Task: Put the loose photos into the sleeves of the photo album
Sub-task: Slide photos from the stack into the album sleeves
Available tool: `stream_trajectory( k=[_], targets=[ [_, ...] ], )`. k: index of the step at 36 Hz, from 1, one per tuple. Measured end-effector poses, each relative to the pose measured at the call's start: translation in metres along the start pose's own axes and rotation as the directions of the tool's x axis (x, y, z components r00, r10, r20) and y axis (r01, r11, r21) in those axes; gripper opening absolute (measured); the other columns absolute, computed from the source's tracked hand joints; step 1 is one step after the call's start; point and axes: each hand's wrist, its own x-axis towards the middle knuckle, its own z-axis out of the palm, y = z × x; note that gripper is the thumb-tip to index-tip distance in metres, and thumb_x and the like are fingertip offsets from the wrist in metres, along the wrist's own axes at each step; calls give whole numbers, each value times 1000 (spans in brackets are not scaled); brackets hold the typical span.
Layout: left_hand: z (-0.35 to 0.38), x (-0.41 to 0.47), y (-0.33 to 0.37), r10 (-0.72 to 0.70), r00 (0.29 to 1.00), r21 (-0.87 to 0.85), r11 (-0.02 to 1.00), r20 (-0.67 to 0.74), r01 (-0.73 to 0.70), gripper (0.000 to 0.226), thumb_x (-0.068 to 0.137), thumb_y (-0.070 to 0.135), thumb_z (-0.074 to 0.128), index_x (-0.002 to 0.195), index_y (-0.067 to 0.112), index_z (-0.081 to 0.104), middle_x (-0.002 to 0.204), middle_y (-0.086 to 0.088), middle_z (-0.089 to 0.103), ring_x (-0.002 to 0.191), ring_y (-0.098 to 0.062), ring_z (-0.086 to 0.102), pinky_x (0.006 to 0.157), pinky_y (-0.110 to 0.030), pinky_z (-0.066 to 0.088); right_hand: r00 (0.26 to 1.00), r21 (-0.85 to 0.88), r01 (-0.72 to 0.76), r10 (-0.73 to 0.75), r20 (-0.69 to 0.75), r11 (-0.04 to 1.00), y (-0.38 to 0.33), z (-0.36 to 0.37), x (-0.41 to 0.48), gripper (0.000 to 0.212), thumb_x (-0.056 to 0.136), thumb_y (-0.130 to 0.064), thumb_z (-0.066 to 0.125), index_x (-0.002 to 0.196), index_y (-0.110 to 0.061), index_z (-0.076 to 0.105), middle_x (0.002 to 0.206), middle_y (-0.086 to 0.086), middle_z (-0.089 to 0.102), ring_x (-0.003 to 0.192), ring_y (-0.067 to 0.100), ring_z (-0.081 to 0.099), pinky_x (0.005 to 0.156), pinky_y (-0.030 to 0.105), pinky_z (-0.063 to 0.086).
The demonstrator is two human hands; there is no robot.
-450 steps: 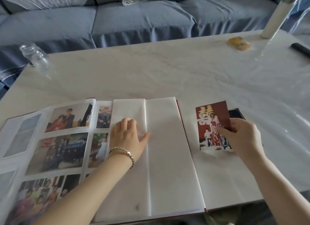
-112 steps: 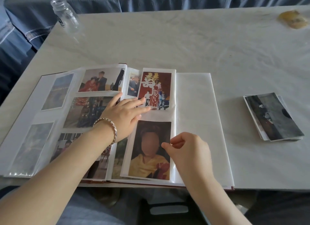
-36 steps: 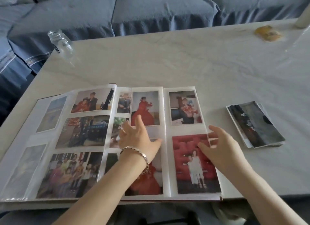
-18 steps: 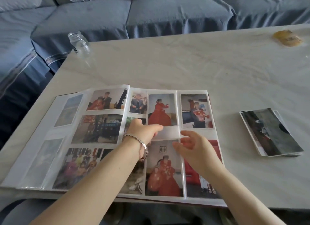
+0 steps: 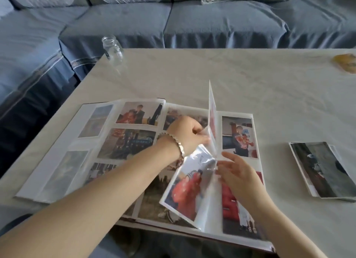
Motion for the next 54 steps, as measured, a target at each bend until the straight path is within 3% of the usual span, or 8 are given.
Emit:
stream_trajectory(
  k=[6, 16, 24, 29, 34, 41, 45, 54],
  targets=[
    [-71, -8, -38, -167, 969, -128, 981, -182, 145, 10, 82, 18, 71, 76, 13, 66, 63, 5, 54, 61, -9, 51, 48, -11, 37, 963, -142, 239, -216, 162, 960, -22, 14, 4, 53, 77, -55, 42, 128, -45, 37, 127, -24, 47, 111, -3, 51, 95, 23, 47],
    [-160, -36, -138, -394, 736, 21, 875, -550, 484, 27, 90, 10, 50, 63, 10, 46, 67, -12, 49, 65, -25, 47, 60, -31, 37, 818, -524, 556, -312, 484, 645, -52, 81, 30, 56, 96, -46, 36, 146, -41, 11, 153, -22, 8, 139, 2, 19, 105, 13, 12],
    [-153, -42, -191, -557, 601, 118, 670, -573, 733, 30, 94, 14, 46, 120, 1, 54, 124, -19, 56, 112, -37, 53, 89, -43, 44, 767, -592, 635, -317, 557, 496, -46, 116, 48, 95, 60, -73, -6, 146, -39, 16, 146, -23, -14, 133, 1, -23, 108, 16, -8],
    [-103, -28, -176, -133, 798, 421, 792, -587, 442, 47, 95, 22, 45, 139, 8, 35, 151, -17, 19, 139, -33, 19, 112, -38, 19, 730, -550, 683, -417, 541, 481, -32, 115, 57, 101, 63, -84, -14, 143, -40, 29, 147, -23, -2, 136, 4, -19, 104, 15, -11],
    [-57, -11, -147, 266, 960, 456, 867, -81, -202, 69, 85, 51, 0, 145, 31, 28, 151, 18, 6, 140, 0, -1, 114, -24, -2, 708, -526, 706, -446, 547, 475, -34, 112, 56, 81, 76, -75, 4, 143, -37, 29, 148, -24, 6, 141, 7, -10, 109, 20, -4],
    [-57, 4, -166, 37, 991, 445, 895, -130, 25, 62, 83, 54, 1, 144, 45, 5, 152, 23, -6, 142, -1, -8, 112, -23, -9, 755, -678, 649, -403, 518, 344, -40, 111, 63, 71, 94, -60, 7, 140, -17, 40, 146, -9, 36, 135, 8, 26, 105, 32, 32],
    [-59, 2, -171, -26, 987, 461, 882, -157, 96, 59, 87, 54, 4, 145, 42, 1, 154, 22, -5, 142, 0, -9, 113, -24, -8, 782, -660, 623, -358, 510, 421, -57, 120, 89, 96, 71, -78, -5, 150, -25, 11, 153, -17, -5, 138, 1, -16, 111, 21, -6],
    [-62, 2, -175, -21, 992, 482, 872, -126, 80, 59, 87, 61, -3, 143, 44, -8, 139, 29, -20, 135, 6, -16, 114, -26, -9, 882, -789, 460, -311, 354, 408, -83, 121, 161, 58, 100, -43, 22, 150, -19, 5, 158, -7, -4, 144, 12, -4, 115, 30, 3]
  ],
)
